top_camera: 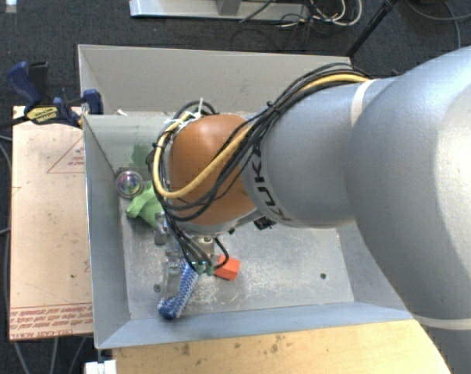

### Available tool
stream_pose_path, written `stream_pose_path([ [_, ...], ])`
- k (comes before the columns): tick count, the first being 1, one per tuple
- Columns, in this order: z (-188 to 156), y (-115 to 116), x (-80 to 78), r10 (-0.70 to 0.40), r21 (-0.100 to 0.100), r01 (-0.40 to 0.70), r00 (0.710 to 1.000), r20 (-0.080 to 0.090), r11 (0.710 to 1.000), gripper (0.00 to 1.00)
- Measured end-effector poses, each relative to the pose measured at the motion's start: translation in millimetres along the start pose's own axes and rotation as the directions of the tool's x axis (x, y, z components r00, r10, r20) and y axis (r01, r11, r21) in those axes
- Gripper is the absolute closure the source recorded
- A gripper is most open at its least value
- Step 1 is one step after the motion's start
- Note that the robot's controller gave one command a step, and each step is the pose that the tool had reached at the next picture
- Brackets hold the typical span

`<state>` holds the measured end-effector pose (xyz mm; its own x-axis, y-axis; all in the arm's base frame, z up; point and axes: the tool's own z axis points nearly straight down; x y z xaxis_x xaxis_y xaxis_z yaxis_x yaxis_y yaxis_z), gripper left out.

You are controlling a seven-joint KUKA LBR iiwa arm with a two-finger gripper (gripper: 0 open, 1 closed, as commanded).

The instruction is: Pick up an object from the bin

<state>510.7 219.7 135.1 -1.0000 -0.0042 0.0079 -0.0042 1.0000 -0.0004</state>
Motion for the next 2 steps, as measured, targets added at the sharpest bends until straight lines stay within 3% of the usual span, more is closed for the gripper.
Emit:
stream_pose_path([
  [1,65.3,-56.7,23.2,-0.131,-0.001,0.131,0.991,0.018,0.991,0.0],
  [2,65.8,-54.8,26.3,-0.136,-0.001,0.136,0.991,0.007,0.991,1.0],
])
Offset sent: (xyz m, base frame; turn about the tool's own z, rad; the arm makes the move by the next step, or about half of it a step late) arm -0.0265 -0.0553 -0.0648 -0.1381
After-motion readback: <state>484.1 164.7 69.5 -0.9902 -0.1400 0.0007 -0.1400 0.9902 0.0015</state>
